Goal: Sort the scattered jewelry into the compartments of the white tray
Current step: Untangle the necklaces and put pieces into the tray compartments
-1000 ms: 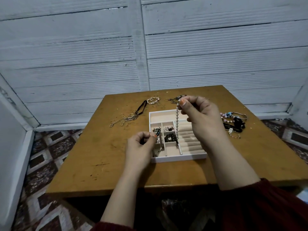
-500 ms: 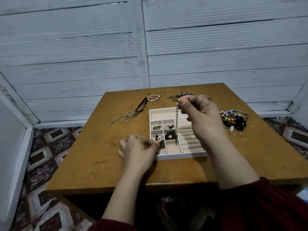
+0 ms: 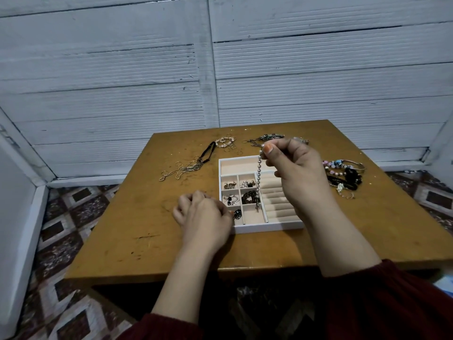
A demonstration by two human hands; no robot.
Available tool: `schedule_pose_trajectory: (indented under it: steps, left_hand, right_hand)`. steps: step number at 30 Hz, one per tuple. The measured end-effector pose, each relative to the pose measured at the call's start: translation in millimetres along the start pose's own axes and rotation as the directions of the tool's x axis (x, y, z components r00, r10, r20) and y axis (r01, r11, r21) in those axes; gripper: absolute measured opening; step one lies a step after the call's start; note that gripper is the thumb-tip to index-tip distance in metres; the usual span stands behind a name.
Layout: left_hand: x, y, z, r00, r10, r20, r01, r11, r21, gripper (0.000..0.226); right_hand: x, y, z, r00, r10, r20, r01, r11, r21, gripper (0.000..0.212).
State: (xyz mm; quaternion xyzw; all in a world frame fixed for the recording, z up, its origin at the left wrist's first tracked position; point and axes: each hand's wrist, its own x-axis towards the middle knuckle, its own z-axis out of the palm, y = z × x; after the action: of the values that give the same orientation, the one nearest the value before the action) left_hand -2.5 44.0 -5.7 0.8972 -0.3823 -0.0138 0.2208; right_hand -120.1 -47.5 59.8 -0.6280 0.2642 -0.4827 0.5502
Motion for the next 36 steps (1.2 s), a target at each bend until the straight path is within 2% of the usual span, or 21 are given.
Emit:
schedule_pose_trajectory:
  steps: [5,10,12,17,24,29,36]
  left_hand:
    - [2,-3,-1,1.000,0.022,0.000,-0.022,0.999,-0.033,0.018]
    - [5,-10,-2,0.973,-0.004,-0.230,-0.043,0.979,-0.197,0.019]
    - [9,-17,-1,0.967,-0.013,-0.254,-0.038,0.980,-0.193,0.019]
    - [22,-37,8,0.996,0.032,-0.085,-0.034,0.999,-0.022,0.041]
    - [36,-50,16,0.987,0.069,0.147,-0.090,0.986,0.139,0.064]
    - [37,-53,21,0.980,0.031,0.197,-0.066,0.983,0.173,0.063]
    - [37,-54,23,0.984,0.041,0.174,-0.075,0.979,0.190,0.063]
  right_hand:
    - [-1,1,1,1.000,0.005,0.006,-0.005,1.000,0.005,0.010]
    - [-2,1,1,1.000,0.008,0.004,-0.008,1.000,0.003,0.012]
    - [-2,1,1,1.000,0.008,0.004,-0.008,1.000,0.000,0.012]
    - [-2,5,1,1.000,0.017,0.006,-0.017,1.000,0.006,0.004]
    - [-2,9,2,1.000,-0.001,0.028,0.001,1.000,-0.003,0.010]
    - [-1,13,0,0.999,-0.006,0.033,0.007,1.000,-0.026,0.009]
    - [-1,22,-2,0.999,0.018,0.041,-0.016,0.999,-0.044,0.004]
